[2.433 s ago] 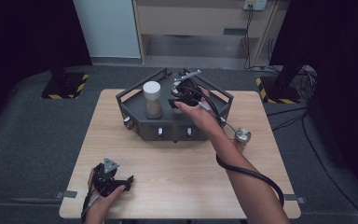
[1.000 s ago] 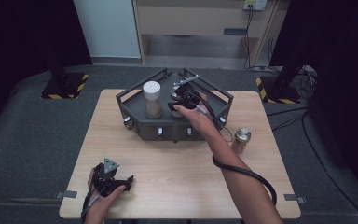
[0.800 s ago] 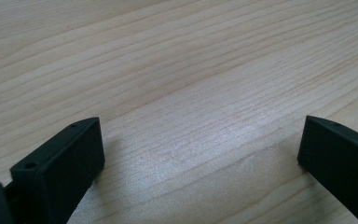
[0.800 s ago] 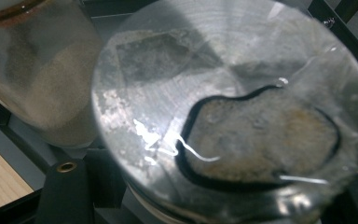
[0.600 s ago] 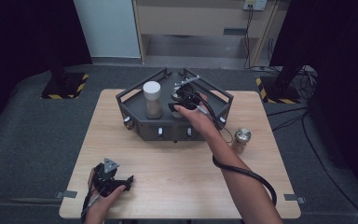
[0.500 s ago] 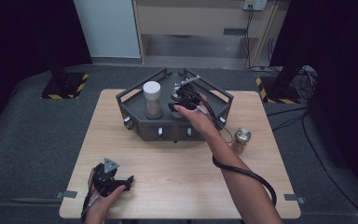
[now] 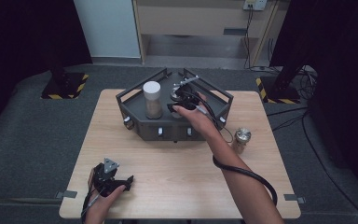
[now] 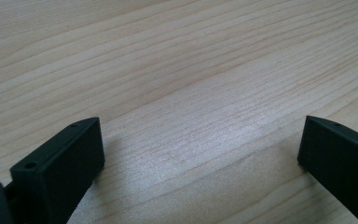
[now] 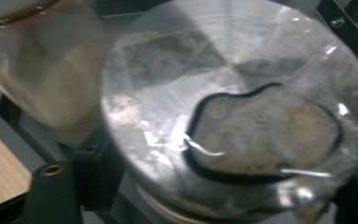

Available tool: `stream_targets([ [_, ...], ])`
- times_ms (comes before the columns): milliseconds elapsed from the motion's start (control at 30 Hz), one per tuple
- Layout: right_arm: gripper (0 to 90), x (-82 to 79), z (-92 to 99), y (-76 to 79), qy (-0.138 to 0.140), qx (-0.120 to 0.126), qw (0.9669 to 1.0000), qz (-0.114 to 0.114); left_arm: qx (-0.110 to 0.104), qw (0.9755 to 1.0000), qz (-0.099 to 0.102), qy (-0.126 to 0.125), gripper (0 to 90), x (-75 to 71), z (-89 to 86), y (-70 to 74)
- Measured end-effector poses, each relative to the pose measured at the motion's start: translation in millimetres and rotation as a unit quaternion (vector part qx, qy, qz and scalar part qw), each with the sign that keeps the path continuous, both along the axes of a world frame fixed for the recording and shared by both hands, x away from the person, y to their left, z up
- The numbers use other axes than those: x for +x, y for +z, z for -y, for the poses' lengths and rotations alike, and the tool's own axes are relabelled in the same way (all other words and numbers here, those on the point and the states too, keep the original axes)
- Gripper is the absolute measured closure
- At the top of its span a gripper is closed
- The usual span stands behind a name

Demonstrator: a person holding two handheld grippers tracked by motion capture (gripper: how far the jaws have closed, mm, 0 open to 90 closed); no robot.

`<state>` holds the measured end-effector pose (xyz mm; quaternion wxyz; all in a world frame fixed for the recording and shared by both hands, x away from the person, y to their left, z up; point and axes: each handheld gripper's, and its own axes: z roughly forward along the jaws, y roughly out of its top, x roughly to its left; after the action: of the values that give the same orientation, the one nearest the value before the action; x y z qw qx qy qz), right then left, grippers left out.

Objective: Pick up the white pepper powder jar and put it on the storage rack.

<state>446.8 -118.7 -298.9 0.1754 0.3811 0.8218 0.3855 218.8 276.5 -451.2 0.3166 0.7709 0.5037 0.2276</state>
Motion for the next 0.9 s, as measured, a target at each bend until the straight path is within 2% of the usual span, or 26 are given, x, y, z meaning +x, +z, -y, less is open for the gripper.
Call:
stream_targets([
  [167,12.2,-6.7,2.8,1.3,0.003,0.001,0.9999,0.012,0.000,1.0000,0.000,0.000,0.0,0.1,0.0,0.1],
  [333,6.2,-14.5,9.4,3.2,0.007,0.001,0.9997,0.022,0.000,1.0000,0.000,0.000,0.0,0.0,0.0,0.1],
  [900,3.5,-42.4,41.8,7.4,0.017,0.008,0.9991,0.037,-0.001,1.0000,0.000,0.000,0.0,0.1,-0.1,-0.1],
])
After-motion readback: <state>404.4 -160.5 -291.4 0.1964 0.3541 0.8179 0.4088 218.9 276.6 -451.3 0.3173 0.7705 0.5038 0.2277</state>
